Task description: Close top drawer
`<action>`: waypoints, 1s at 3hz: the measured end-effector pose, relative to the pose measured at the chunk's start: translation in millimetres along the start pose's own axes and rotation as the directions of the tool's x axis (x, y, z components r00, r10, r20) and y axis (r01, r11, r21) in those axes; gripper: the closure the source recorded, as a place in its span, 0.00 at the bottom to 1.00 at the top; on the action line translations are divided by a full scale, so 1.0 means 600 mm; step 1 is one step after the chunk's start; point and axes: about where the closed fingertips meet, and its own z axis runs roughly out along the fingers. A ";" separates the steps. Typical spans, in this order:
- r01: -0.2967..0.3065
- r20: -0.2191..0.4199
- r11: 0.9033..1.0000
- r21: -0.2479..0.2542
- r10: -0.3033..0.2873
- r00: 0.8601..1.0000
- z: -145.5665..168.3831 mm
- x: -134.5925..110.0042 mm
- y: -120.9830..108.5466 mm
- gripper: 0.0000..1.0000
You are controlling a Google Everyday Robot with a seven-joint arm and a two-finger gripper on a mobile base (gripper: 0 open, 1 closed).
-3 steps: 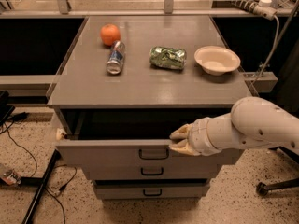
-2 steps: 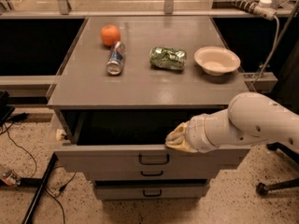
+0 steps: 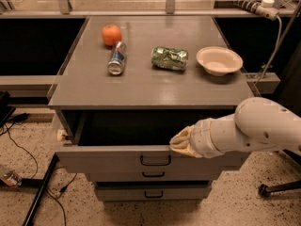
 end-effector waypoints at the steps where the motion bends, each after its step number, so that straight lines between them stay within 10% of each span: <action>1: -0.034 0.006 0.999 -0.002 0.034 0.999 -0.045 0.006 0.051 1.00; 3: -0.098 -0.042 0.994 -0.053 0.095 0.995 -0.018 0.066 0.126 1.00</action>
Offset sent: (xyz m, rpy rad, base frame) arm -0.1194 -0.0333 -0.0122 0.0235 0.1047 -0.0625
